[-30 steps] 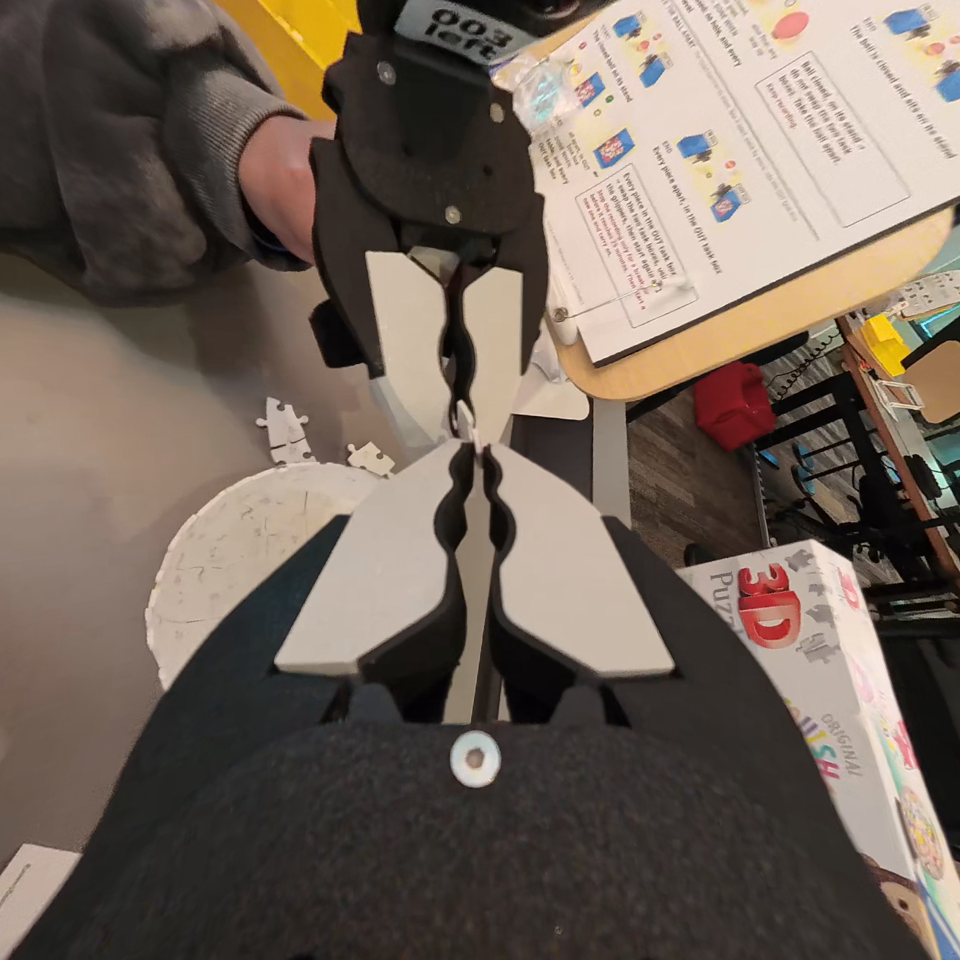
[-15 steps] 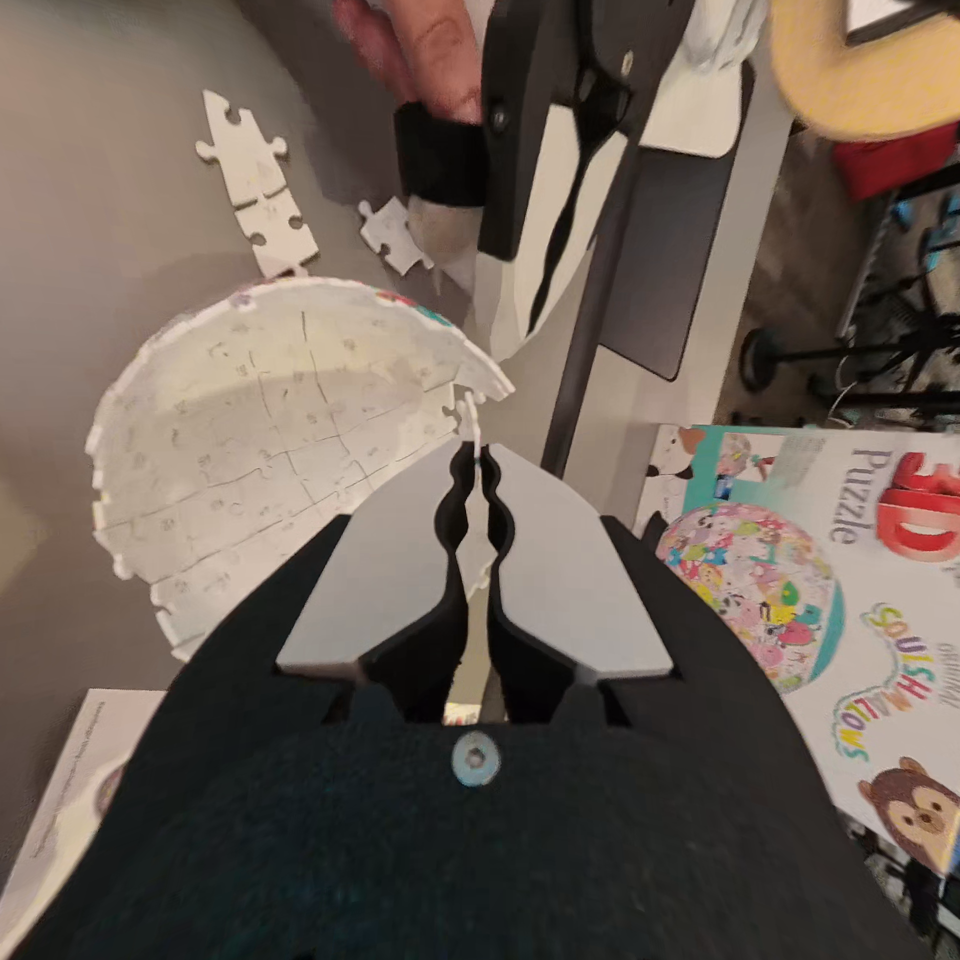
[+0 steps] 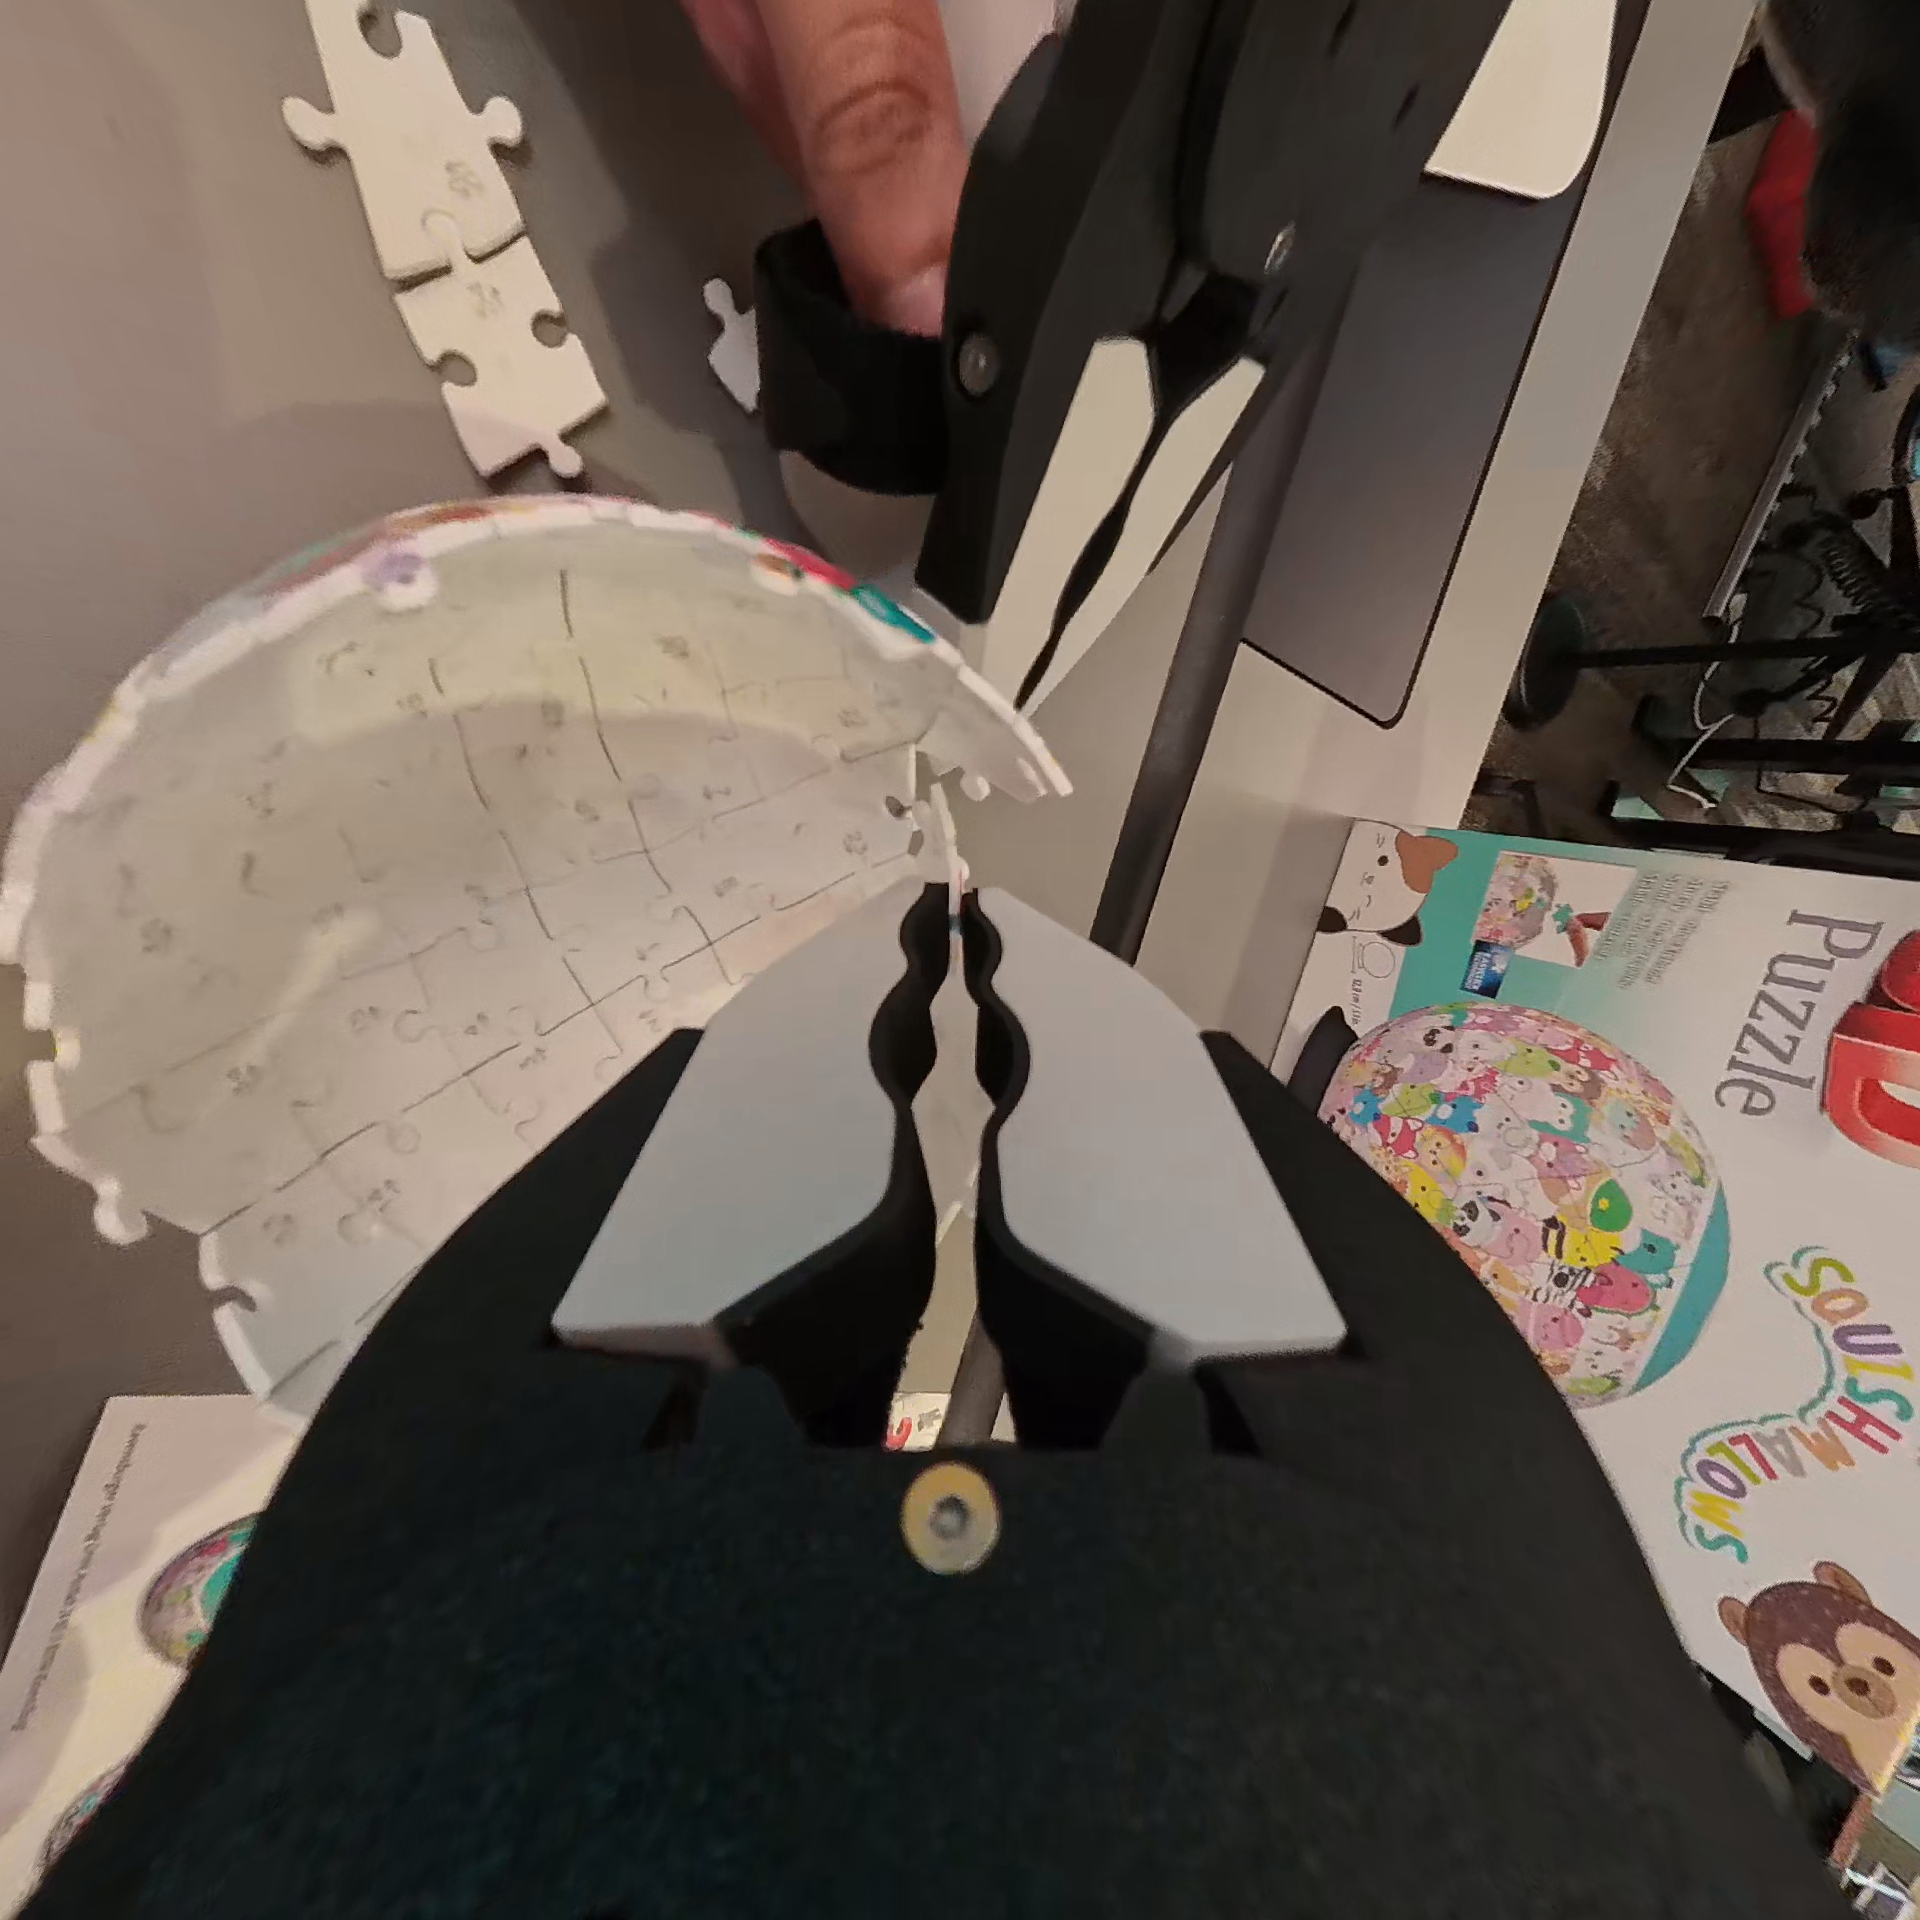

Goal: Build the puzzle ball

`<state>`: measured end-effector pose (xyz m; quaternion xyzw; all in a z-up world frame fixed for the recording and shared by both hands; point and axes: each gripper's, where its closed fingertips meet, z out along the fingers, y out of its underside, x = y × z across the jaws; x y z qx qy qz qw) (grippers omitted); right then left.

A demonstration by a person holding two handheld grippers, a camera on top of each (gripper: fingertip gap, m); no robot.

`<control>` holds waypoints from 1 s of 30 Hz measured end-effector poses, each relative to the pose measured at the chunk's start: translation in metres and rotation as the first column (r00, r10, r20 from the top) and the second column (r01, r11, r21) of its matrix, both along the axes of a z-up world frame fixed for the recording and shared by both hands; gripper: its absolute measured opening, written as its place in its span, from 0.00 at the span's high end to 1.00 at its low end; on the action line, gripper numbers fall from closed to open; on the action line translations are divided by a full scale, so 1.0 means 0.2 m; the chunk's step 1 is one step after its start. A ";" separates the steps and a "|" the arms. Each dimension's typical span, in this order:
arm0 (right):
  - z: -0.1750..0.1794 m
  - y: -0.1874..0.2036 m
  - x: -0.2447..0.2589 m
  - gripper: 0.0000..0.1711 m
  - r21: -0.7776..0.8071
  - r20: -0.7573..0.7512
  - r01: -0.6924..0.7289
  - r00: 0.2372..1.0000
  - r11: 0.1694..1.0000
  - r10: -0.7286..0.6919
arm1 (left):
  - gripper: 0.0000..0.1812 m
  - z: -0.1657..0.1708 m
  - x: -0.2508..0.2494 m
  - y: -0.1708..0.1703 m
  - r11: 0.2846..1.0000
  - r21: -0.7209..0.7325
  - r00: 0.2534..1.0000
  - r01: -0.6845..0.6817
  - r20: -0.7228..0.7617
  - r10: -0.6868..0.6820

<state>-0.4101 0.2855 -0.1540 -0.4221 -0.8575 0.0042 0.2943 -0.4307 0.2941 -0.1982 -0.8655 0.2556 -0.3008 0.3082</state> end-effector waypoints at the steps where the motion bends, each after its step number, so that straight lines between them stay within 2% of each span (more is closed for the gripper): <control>1: 0.00 0.00 0.00 0.99 -0.002 0.006 -0.001 1.000 1.000 0.001 | 1.00 0.00 0.01 0.00 1.000 0.000 1.000 0.006 0.000 -0.006; 12: -0.01 -0.01 -0.01 0.99 0.034 0.039 -0.032 0.999 0.999 0.030 | 1.00 0.02 0.03 0.01 0.999 0.031 1.000 0.023 0.020 -0.023; 21: -0.01 -0.03 -0.04 0.99 0.181 0.117 -0.105 0.990 0.978 0.084 | 1.00 0.02 0.04 0.01 0.999 0.025 0.999 0.032 0.027 -0.032; 30: -0.02 -0.03 -0.04 0.99 0.166 0.133 -0.106 0.987 0.980 0.085 | 1.00 0.00 0.04 0.01 0.999 0.027 0.999 0.033 0.010 -0.033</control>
